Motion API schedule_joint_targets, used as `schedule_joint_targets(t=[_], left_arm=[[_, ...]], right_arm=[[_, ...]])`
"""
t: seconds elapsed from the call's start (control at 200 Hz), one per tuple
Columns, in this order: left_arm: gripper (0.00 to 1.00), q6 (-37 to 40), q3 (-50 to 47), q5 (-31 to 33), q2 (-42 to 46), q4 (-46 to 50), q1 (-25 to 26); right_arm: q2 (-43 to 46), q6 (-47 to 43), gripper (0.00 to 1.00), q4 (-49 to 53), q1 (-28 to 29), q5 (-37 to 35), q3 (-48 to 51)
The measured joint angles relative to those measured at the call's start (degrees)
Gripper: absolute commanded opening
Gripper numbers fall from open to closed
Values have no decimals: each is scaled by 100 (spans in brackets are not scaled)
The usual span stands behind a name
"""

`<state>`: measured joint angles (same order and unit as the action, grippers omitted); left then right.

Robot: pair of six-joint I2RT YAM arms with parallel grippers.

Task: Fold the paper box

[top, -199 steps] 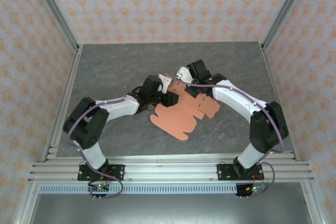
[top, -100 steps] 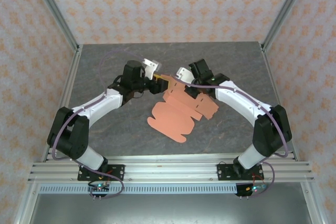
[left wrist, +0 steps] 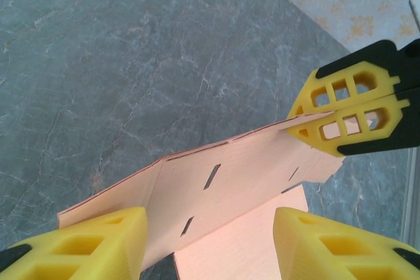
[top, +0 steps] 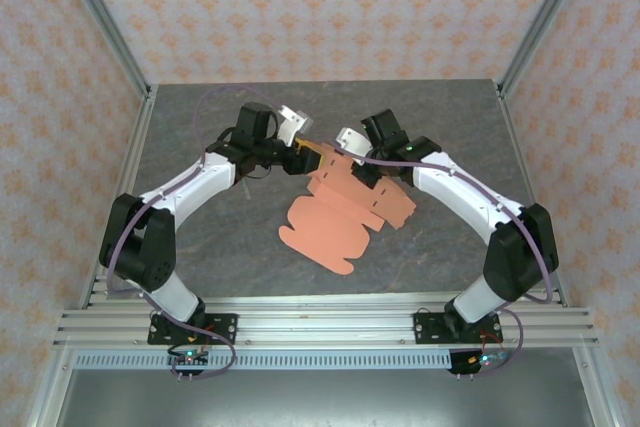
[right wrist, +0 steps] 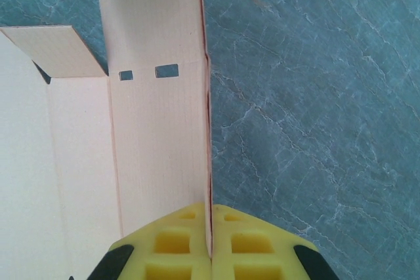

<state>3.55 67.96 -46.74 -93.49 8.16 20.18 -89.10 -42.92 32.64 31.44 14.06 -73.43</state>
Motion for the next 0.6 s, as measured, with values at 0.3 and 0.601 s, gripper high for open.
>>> schedule_joint_targets(t=[0.3, 0.601], left_arm=[[59, 302, 549, -210, -319, 487, -48], [59, 723, 1075, -741, -385, 922, -42]], right_arm=[[35, -42, 0, 122, -52, 275, -46], [35, -46, 0, 256, -52, 424, -197]])
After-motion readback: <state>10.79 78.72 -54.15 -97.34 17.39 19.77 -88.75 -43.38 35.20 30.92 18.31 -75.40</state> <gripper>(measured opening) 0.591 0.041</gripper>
